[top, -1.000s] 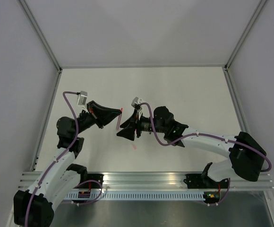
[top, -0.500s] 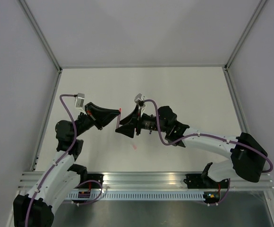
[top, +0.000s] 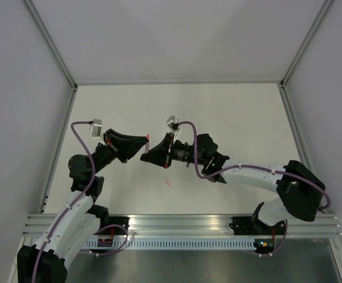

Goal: Insert the pens into the pen caps

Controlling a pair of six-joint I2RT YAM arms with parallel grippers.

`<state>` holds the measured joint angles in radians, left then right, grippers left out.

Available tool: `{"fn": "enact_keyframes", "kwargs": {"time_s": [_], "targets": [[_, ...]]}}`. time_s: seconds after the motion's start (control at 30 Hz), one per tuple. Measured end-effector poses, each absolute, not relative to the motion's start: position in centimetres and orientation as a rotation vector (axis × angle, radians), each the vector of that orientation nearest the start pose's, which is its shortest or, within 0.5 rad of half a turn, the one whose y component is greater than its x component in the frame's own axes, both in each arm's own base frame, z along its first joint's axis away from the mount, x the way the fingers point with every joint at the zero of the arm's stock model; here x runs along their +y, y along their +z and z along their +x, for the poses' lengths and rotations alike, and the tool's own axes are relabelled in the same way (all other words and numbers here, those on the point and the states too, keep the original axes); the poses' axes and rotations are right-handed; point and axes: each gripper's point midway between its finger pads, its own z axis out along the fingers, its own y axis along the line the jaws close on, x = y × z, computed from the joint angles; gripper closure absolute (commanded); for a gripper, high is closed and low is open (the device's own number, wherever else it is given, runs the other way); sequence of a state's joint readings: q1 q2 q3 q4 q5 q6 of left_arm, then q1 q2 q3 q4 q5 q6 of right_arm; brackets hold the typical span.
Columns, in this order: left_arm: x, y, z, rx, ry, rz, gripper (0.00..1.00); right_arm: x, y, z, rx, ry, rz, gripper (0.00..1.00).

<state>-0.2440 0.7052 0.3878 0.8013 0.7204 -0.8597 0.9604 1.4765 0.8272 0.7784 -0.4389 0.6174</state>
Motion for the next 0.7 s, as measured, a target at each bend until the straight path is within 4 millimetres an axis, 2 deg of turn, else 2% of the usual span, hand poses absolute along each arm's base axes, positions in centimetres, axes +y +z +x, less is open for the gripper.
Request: {"fn": "enact_keyframes", "kwargs": {"time_s": [0.03, 0.07, 0.13, 0.17, 0.27, 0.37, 0.43, 0.47, 0.57, 0.7], "targets": [[-19.5, 32.7, 20.6, 1.288, -1.339, 0.323, 0.64, 42.5, 27.1, 18.0, 1.524, 1.561, -0.678, 1.0], [-19.4, 32.7, 20.7, 1.292, -1.338, 0.312, 0.35, 42.4, 27.0, 18.1, 1.535, 1.553, -0.67, 1.0], [-19.2, 32.5, 21.0, 1.334, -1.339, 0.262, 0.15, 41.8, 26.6, 18.7, 1.585, 1.515, -0.64, 1.0], [-19.1, 32.6, 21.3, 1.361, -1.335, 0.238, 0.01, 41.3, 26.5, 19.1, 1.609, 1.491, -0.624, 1.0], [-18.9, 33.1, 21.7, 1.442, -1.323, 0.181, 0.0, 38.5, 26.1, 21.4, 1.707, 1.381, -0.538, 1.0], [-18.9, 33.7, 22.0, 1.532, -1.318, 0.134, 0.0, 34.1, 25.7, 24.7, 1.786, 1.246, -0.426, 1.0], [-18.9, 33.2, 22.4, 1.59, -1.321, 0.107, 0.0, 31.1, 25.1, 26.4, 1.823, 1.141, -0.359, 1.0], [-19.0, 32.7, 22.6, 1.613, -1.326, 0.096, 0.0, 30.0, 24.7, 26.6, 1.842, 1.099, -0.341, 1.0], [-19.6, 28.9, 23.5, 1.726, -1.375, 0.028, 0.0, 28.4, 23.4, 25.7, 1.88, 1.037, -0.356, 1.0], [-19.9, 20.1, 24.0, 1.978, -1.397, -0.183, 0.0, 27.5, 21.1, 24.5, 1.928, 1.0, -0.392, 1.0]]}}
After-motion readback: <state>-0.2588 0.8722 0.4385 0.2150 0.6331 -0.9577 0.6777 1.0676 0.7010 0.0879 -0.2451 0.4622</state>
